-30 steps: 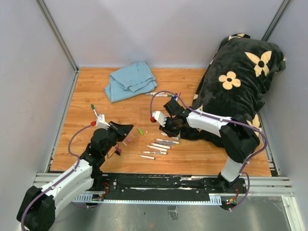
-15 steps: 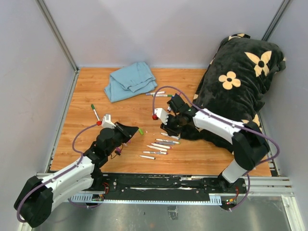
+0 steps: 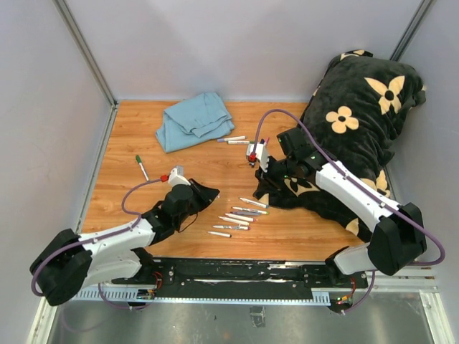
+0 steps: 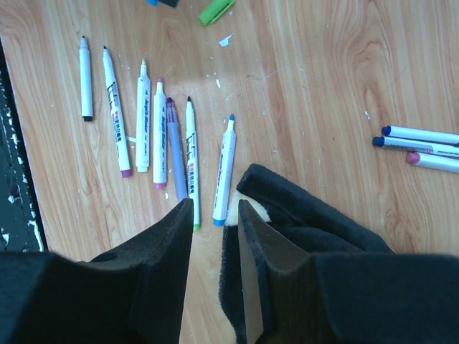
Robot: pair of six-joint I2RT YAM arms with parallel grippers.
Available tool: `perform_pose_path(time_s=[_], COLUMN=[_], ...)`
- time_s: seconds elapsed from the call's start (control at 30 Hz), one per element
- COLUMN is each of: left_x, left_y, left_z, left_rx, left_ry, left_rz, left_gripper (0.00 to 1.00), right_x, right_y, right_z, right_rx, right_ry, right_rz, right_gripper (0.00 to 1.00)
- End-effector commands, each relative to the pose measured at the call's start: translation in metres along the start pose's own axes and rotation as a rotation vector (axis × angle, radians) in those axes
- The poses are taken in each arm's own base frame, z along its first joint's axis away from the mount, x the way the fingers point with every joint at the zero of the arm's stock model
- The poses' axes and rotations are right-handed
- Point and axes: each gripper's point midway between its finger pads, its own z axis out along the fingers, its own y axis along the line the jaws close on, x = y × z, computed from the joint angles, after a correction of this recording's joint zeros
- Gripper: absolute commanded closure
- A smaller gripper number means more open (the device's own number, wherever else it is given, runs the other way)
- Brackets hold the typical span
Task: Open the pen caps
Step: Place the pen at the center of the board, then place the pen cap at the center of the board.
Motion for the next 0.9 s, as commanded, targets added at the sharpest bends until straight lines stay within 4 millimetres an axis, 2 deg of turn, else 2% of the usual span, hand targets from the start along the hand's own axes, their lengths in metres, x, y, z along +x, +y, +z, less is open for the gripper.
perform_pose_path(time_s=[0.0,0.3,0.5,0.87], left_x=[-0.005,0.0,0.002,0.005], left_y=[-0.006,0.006,0.007,0.01], left_z=[0.012,0.04,0.058,0.079], left_rx=[-0.035,-0.22,-0.276,-0.334], left_ry=[-0.045,-0.016,-0.011,0.0], left_rz=[0.012,0.084,0.141,0.221], left_gripper=[1.0,1.0,1.0,1.0], right_x=[-0.005,-0.004,-0.004,-0.003], right_y=[0.006,0.005,0.004,0.004], right_z=[-0.006,-0.007,-0.008,-0.008], right_rx=[-0.033,-0.032,-0.03,-0.035], right_ry=[-0.031,-0.032,-0.036,-0.036], right_rz=[-0.002,0.002,0.008,0.012], right_gripper=[0.68,0.68,0.68,0.68])
